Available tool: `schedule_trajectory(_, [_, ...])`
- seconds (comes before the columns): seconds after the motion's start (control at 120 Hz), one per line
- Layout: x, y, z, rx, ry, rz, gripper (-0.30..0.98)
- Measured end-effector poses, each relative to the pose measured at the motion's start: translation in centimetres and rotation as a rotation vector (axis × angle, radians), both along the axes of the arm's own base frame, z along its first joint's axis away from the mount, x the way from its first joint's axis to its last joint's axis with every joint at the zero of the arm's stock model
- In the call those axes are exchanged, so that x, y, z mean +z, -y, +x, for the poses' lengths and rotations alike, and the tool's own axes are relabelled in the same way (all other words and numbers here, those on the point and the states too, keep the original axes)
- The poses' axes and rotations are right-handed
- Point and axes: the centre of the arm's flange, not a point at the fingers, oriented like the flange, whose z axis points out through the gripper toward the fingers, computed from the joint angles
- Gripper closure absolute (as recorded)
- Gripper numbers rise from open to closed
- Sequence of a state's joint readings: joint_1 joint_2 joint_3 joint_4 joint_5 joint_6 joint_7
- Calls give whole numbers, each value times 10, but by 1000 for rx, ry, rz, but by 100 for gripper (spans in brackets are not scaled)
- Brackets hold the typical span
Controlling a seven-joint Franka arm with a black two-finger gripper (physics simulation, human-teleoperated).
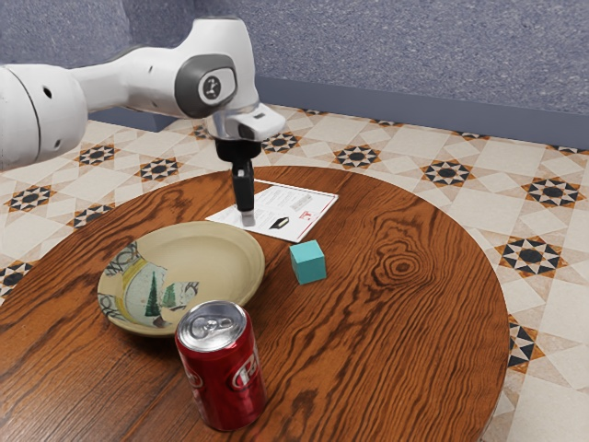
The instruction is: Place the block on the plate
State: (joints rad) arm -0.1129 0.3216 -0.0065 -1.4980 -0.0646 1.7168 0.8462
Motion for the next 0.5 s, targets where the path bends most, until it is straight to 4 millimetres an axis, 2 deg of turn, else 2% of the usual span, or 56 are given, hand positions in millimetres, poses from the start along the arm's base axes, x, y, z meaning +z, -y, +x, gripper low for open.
schedule_trajectory(0.208, [-18, 20, 32, 8, 36, 9, 0])
schedule_trajectory(0.333, [-48, 31, 44, 34, 46, 10, 0])
schedule_trajectory(0.5, [-74, 43, 57, 86, 67, 6, 0])
